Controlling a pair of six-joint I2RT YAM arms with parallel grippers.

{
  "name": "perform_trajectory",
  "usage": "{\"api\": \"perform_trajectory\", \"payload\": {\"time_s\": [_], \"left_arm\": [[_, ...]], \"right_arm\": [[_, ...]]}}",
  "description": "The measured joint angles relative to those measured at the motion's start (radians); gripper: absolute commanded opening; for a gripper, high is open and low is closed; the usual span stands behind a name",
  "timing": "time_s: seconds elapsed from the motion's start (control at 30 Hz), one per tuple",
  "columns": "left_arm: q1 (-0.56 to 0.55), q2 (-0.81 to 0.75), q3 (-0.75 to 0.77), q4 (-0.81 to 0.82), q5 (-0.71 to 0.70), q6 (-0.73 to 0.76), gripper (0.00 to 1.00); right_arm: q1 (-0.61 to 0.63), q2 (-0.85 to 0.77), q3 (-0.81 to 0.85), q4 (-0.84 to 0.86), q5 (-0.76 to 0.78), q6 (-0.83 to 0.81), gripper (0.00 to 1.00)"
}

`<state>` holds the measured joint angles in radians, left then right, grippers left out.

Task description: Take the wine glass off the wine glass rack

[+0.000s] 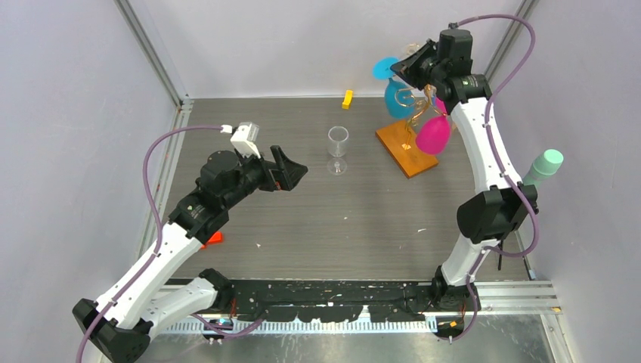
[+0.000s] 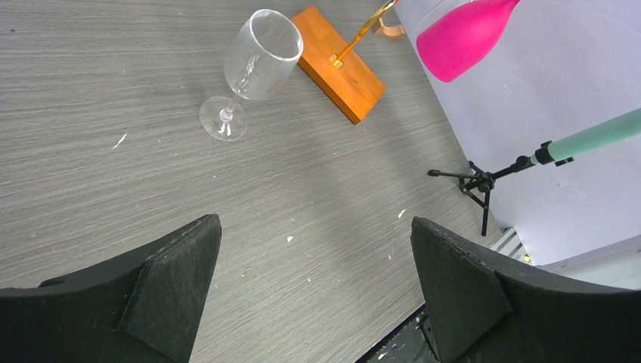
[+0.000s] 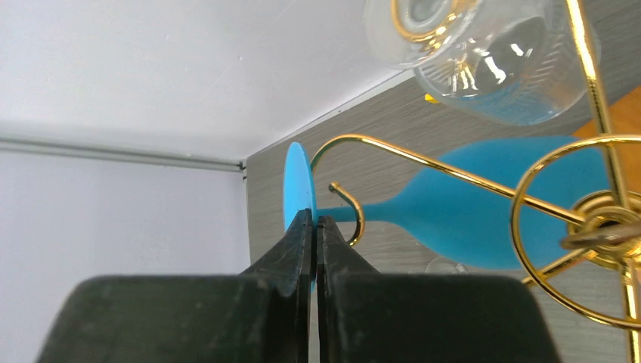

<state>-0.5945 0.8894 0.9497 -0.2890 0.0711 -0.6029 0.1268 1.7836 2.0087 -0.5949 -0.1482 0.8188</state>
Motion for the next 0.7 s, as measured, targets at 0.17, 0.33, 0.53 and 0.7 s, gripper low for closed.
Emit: {"api": "perform_trajectory", "payload": {"time_s": [0.17, 0.33, 0.53, 0.7], "left_arm": [[0.0, 0.0, -0.003, 0.0, 0.0, 0.0, 1.0], [0.0, -0.006, -0.006, 0.0, 0.0, 0.0, 1.0], [0.0, -0.013, -0.013, 0.0, -0.003, 0.0, 1.0], [0.0, -0.017, -0.02, -0.001, -0.007, -0.001, 1.0]], "right_arm": [[0.0, -0.031, -0.085, 0.096, -0.042, 0.038, 0.0], [-0.003, -0.063, -0.169, 0.201, -0.057, 0.074, 0.0], [-0.004, -0.074, -0.228, 0.316, -0.057, 0.106, 0.0], [-0.004, -0.074, -0.257, 0.389, -0.052, 0.129, 0.0]]}}
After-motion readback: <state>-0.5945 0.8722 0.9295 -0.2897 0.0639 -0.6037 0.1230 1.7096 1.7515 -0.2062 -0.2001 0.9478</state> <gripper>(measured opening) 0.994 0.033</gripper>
